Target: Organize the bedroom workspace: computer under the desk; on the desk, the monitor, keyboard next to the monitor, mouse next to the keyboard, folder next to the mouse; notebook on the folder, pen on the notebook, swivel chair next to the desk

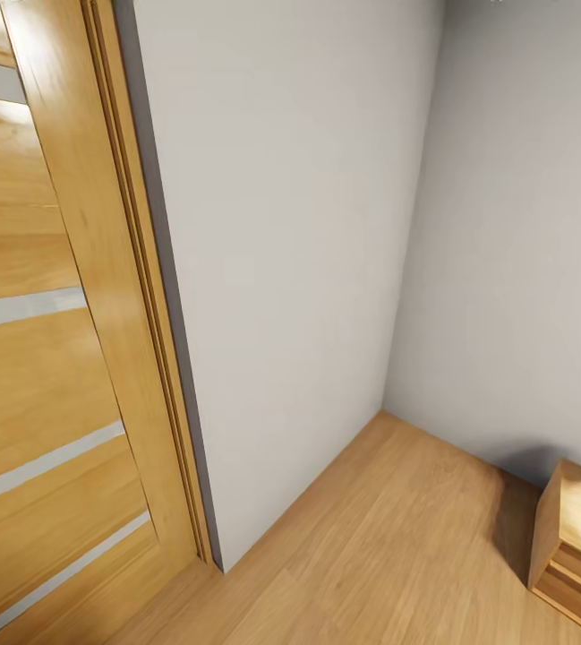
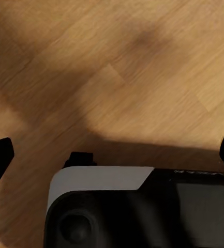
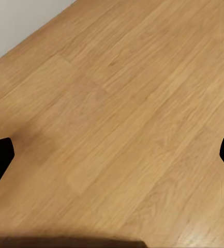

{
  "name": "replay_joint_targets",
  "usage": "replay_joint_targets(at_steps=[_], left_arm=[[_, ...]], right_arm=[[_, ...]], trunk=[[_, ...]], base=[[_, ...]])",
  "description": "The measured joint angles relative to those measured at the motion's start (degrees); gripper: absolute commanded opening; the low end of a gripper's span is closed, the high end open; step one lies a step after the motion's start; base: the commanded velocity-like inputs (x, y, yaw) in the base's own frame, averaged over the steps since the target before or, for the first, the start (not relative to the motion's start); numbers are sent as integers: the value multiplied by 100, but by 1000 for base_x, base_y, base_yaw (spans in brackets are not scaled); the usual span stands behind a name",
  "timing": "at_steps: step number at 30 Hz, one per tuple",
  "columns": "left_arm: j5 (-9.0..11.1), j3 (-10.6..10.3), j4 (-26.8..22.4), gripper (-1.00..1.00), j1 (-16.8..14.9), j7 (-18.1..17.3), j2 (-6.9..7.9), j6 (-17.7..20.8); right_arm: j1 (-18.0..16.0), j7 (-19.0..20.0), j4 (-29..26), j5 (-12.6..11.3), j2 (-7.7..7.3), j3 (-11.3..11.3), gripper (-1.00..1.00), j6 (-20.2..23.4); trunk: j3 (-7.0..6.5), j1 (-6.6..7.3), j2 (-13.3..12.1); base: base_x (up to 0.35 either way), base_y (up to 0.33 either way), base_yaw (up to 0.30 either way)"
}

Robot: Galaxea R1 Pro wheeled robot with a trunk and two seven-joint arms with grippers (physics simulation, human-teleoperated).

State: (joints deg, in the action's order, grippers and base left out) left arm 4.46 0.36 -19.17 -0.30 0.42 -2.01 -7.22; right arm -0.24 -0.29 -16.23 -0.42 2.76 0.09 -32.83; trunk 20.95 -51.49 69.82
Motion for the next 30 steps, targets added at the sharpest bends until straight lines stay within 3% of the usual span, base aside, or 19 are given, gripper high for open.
replay_joint_targets(at_steps=[7, 13, 17, 21, 30], left_arm=[[15, -1, 242, 100, 2, 14, -13, -970], [25, 7, 299, 100, 1, 15, -2, -1066], [76, 127, 311, 100, -1, 19, 30, -1074], [107, 274, 315, 100, -2, 23, 42, -1066], [118, 325, 316, 100, 0, 33, 52, -1060]], right_arm=[[0, -1, 31, 15, -4, 7, 100, -13], [0, -2, 41, 17, -3, 7, 100, -14], [0, -3, 45, 23, -1, 10, 100, -14], [0, -9, 53, 31, 4, 14, 100, -12], [0, -11, 53, 37, -3, 17, 100, -8]], trunk=[[-36, 45, -82], [-37, 45, -82], [-37, 44, -82], [-37, 42, -82], [-37, 42, -82]], base=[[0, 0, 4], [0, 0, 144], [-68, -24, 253], [-229, -102, 273], [-282, -155, 279]])
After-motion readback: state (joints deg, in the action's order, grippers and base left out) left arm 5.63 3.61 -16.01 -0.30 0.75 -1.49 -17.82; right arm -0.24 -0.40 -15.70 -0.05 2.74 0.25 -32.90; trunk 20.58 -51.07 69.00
